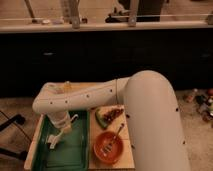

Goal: Wipe tray with brush

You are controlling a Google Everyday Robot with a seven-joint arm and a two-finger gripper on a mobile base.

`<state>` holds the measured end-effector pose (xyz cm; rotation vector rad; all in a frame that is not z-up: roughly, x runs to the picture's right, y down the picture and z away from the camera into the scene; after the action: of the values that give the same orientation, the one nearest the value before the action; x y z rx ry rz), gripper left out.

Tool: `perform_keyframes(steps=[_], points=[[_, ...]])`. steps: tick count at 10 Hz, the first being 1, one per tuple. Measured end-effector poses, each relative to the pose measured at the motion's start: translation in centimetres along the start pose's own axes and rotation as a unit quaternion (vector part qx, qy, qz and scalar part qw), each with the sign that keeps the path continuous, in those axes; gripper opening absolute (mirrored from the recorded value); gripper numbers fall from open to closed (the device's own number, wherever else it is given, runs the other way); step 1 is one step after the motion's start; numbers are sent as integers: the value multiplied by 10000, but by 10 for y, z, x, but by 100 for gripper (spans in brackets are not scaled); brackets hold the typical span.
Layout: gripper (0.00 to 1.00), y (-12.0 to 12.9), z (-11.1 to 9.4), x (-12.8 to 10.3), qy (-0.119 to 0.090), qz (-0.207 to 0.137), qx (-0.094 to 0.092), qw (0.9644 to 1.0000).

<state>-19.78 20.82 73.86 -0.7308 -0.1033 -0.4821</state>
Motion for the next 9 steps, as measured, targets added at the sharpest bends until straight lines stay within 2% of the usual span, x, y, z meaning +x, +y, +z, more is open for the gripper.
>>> perform_keyframes(steps=[3,5,7,8,9], points=[[0,23,4,4,21,-1,-61,10000],[0,35,10,23,23,185,-116,9998],[0,38,17,42,-64,421,-111,9990],[0,35,20,58,-150,560,-85,9983],[0,28,22,64,-256,637,-35,9976]])
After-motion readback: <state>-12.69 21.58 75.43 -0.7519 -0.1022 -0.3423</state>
